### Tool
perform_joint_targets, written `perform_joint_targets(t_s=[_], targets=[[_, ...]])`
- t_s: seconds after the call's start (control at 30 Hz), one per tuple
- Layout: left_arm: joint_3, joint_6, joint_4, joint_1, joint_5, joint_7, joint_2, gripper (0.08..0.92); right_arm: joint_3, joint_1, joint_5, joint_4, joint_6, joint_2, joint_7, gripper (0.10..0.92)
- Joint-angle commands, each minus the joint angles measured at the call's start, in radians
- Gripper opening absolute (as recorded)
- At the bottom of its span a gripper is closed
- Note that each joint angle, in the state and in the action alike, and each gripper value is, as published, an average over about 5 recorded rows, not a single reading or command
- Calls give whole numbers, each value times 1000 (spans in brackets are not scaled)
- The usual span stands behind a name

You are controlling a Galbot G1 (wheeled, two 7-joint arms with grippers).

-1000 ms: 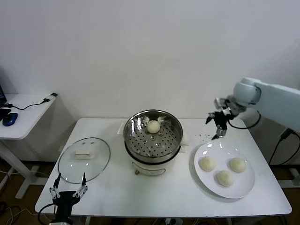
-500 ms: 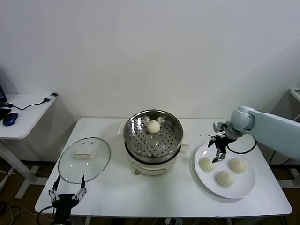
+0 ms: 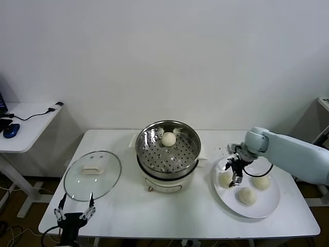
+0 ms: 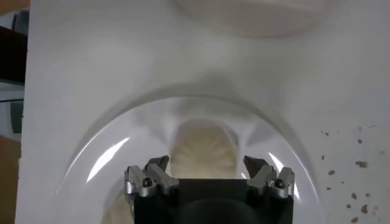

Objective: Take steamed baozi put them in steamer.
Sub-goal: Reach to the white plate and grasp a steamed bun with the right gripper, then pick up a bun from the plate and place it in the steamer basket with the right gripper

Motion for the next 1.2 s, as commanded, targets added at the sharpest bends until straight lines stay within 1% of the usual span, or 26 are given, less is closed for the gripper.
perform_joint_targets(t_s=[0.03, 0.17, 0.43, 0.63, 0.77, 0.87, 0.97, 1.1, 1.2], targets=[[0, -1, 1, 1, 1, 0, -1, 823, 16, -30, -28, -25, -4, 15, -1, 784], [0, -2, 1, 2, 1, 0, -1, 823, 15, -30, -32, -29, -4, 18, -2, 719], [0, -3, 1, 3, 1, 0, 0, 823, 13, -20, -6, -21, -2, 13, -4, 633], [2, -4, 2, 3, 1, 0, 1, 823, -2, 21, 23, -4, 1, -4, -6, 595], [4, -3, -2, 4, 1, 1, 2, 823, -48, 119, 68, 17, 6, -40, -15, 586], [5, -2, -6, 5, 1, 1, 5, 823, -127, 259, 134, 26, 15, -63, -26, 585], [6, -2, -10, 7, 1, 2, 9, 823, -236, 453, 230, 24, 30, -57, -40, 585], [10, -3, -14, 10, 0, 2, 13, 823, -413, 690, 375, 10, 47, 12, -58, 585], [17, -5, -17, 12, -1, 2, 16, 823, -508, 806, 487, 6, 50, 84, -60, 585]])
